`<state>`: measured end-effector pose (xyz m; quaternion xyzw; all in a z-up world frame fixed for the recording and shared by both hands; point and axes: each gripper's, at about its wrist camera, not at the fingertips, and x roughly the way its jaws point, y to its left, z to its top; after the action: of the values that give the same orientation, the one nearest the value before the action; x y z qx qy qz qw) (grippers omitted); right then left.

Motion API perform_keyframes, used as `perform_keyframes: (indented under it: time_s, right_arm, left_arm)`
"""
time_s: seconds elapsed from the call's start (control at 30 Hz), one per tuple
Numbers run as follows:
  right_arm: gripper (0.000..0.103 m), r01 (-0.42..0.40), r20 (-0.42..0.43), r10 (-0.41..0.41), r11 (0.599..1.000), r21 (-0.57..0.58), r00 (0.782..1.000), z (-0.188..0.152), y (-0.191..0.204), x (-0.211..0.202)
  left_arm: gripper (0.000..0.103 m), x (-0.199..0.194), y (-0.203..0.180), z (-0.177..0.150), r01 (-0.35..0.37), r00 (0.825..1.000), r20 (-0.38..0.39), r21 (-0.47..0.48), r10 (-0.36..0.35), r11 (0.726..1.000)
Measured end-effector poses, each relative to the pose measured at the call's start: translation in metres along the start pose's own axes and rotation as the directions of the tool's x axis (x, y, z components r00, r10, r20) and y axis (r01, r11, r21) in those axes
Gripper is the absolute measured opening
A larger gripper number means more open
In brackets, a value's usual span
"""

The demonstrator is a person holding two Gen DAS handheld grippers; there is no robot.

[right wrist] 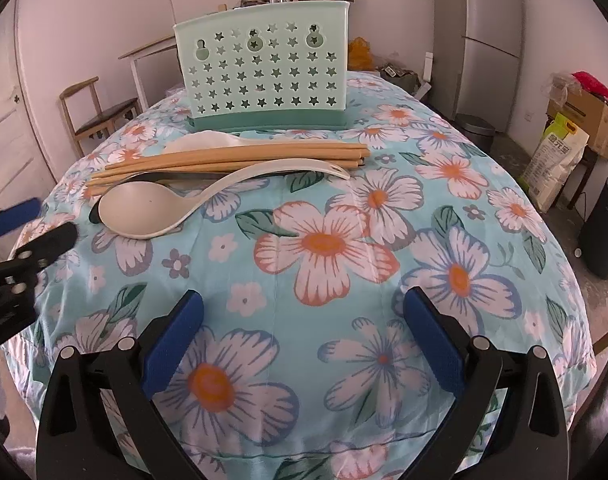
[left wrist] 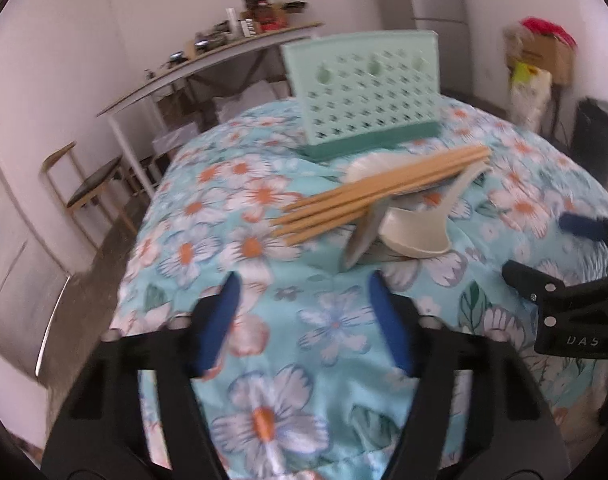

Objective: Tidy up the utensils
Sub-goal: 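Reach the left gripper to the metal spoon beside the chopsticks and close, then lift the metal spoon with the left gripper while the right gripper grasps the white ladle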

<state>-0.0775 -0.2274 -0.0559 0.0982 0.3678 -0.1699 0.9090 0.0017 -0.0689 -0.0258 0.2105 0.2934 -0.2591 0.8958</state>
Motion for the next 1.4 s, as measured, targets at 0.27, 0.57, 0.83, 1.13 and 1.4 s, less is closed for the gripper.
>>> perform_keyframes:
  time_s: [0.27,0.57,0.83,1.13,1.4]
  right_arm:
    - [0.098,-0.021,0.007,0.021,1.0,-0.02,1.0,0.0,-0.001,0.0]
    - [0.098,-0.052,0.008,0.053,0.997,-0.058,0.999,0.002,-0.003,0.004]
    - [0.098,-0.067,0.012,0.068,0.995,-0.068,0.998,0.003,-0.005,0.004]
    - [0.098,-0.067,0.012,0.068,0.995,-0.071,0.998,0.003,-0.005,0.004]
    - [0.098,-0.073,0.002,0.073,0.995,-0.071,0.997,0.003,-0.005,0.005]
  left_arm:
    - [0.027,0.027,-0.024,0.009,0.024,0.998,-0.056,0.159,-0.015,0.987]
    - [0.012,0.038,-0.025,0.013,0.01,1.0,-0.031,0.119,-0.006,0.993]
    - [0.004,0.019,-0.019,0.012,0.02,1.0,-0.022,0.124,-0.018,0.992]
    - [0.002,-0.016,0.009,0.002,0.159,0.987,-0.008,-0.047,-0.16,0.986]
    - [0.002,-0.032,0.04,0.005,0.251,0.967,0.094,-0.21,-0.236,0.945]
